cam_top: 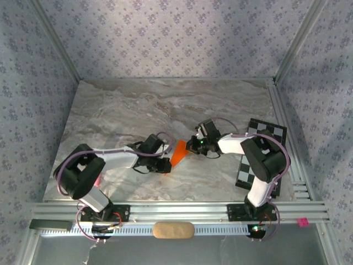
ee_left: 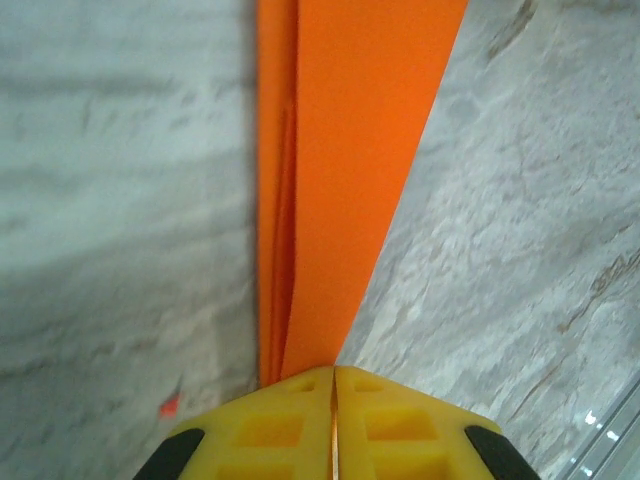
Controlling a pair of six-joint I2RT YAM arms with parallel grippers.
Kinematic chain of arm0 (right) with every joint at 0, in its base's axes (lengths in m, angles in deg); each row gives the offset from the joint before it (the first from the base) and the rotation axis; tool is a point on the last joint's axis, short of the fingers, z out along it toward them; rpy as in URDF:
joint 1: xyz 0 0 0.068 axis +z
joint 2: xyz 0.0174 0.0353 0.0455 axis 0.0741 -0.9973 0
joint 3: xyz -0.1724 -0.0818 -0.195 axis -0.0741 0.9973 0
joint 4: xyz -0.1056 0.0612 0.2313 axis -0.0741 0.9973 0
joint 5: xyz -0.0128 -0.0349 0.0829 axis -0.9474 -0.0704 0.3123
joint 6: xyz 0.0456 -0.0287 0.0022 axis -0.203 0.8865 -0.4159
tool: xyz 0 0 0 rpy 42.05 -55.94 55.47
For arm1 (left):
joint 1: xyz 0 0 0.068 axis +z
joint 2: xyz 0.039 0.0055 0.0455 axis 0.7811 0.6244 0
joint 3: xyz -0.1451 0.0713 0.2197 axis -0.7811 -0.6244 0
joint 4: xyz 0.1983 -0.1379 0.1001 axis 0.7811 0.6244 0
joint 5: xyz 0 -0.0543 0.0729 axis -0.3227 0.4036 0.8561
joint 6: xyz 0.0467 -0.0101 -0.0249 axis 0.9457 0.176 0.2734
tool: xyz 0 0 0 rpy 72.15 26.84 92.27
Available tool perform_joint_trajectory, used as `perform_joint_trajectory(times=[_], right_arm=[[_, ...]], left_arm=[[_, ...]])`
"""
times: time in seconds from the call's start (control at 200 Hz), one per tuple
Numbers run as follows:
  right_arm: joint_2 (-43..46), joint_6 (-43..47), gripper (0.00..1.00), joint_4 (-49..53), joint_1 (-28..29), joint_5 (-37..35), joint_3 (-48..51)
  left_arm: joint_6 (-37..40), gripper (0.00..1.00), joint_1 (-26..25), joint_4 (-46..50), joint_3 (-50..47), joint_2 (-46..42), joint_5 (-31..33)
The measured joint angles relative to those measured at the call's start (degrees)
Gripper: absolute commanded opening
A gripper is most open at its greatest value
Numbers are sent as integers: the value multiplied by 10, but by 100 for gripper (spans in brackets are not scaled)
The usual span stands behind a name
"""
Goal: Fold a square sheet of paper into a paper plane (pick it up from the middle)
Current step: Fold the wing for the fifth time at the center of the table.
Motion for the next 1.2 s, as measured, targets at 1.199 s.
perform_joint_trajectory(times=[1.199], right_arm=[[-1,0,3,-2,-1,3,-1]], left_arm=[[17,3,42,12,178,114,-47]])
